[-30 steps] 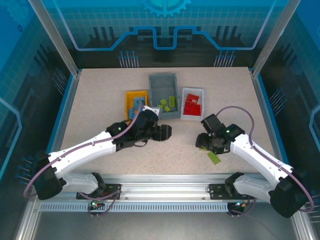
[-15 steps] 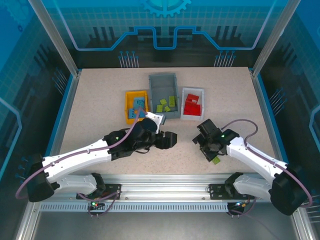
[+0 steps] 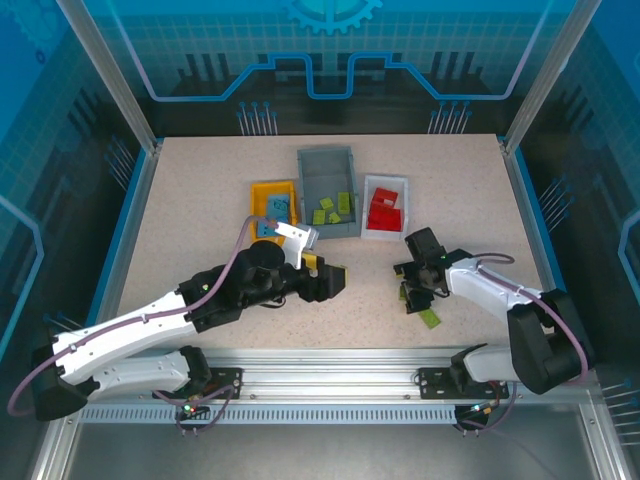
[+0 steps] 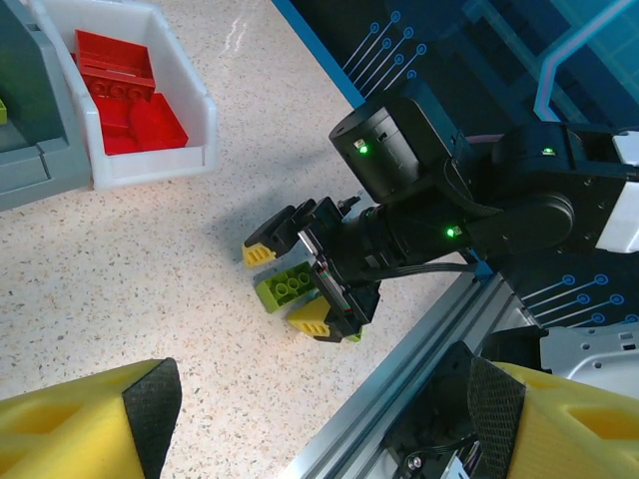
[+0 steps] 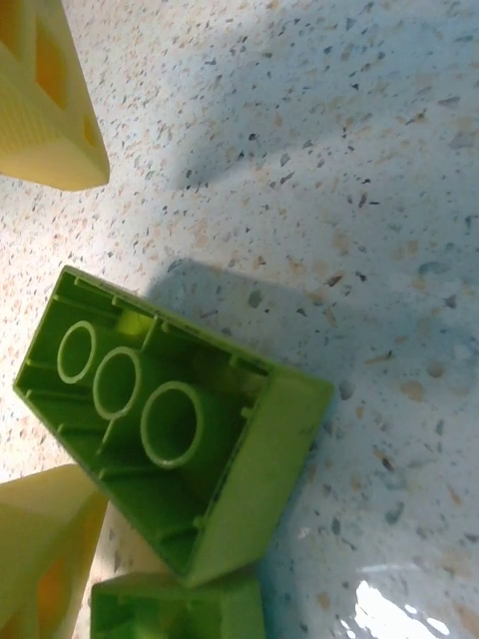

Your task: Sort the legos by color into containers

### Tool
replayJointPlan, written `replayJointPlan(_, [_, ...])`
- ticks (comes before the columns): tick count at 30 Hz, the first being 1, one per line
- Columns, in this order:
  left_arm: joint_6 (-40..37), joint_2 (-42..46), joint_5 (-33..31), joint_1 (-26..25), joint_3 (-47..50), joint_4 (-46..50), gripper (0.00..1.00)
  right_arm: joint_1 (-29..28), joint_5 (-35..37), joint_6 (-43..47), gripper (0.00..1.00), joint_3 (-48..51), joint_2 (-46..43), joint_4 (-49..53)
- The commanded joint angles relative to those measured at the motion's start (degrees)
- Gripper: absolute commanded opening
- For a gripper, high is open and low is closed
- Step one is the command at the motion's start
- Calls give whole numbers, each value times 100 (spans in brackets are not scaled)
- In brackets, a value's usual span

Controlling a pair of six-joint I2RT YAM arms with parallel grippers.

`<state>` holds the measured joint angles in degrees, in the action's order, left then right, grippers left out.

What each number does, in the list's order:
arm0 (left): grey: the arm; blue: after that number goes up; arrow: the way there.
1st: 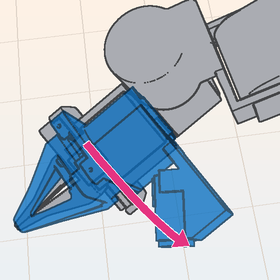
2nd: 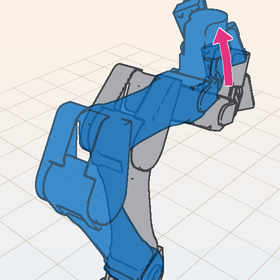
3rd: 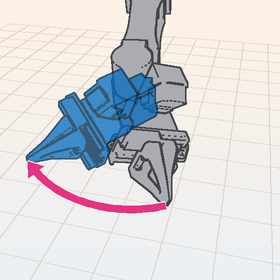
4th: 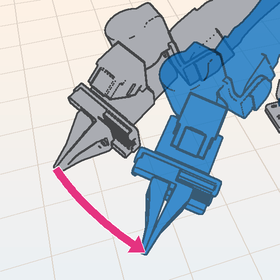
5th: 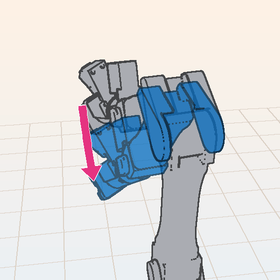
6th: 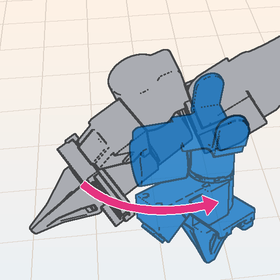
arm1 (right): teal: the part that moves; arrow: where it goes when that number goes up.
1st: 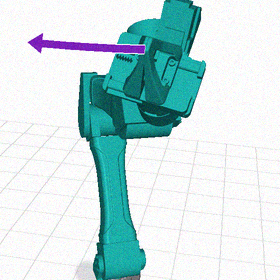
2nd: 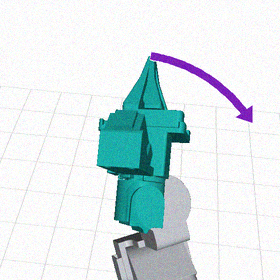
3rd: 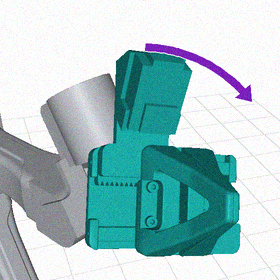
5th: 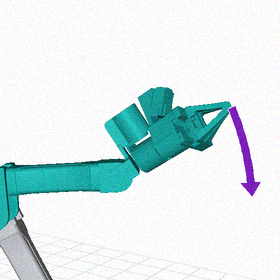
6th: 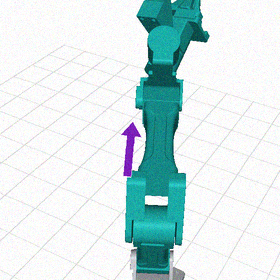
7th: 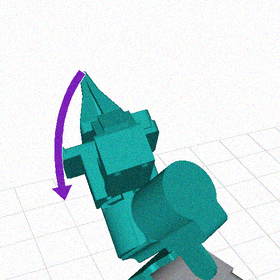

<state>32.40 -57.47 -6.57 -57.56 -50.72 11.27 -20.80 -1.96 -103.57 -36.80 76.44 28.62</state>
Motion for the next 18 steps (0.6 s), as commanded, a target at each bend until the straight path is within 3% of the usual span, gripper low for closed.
replayJointPlan(1, [-164, 52, 33, -27, -48, -16, 79, 160, -87, -207, 67, 104, 59, -16])
replayJointPlan(12, [-199, 196, -199, -27, -136, 131, 78, 407, -116, -99, 44, 320, 183, -31])
replayJointPlan(18, [-286, 339, -510, -27, -300, 465, 78, 130, 384, 846, 25, -385, -36, 330])
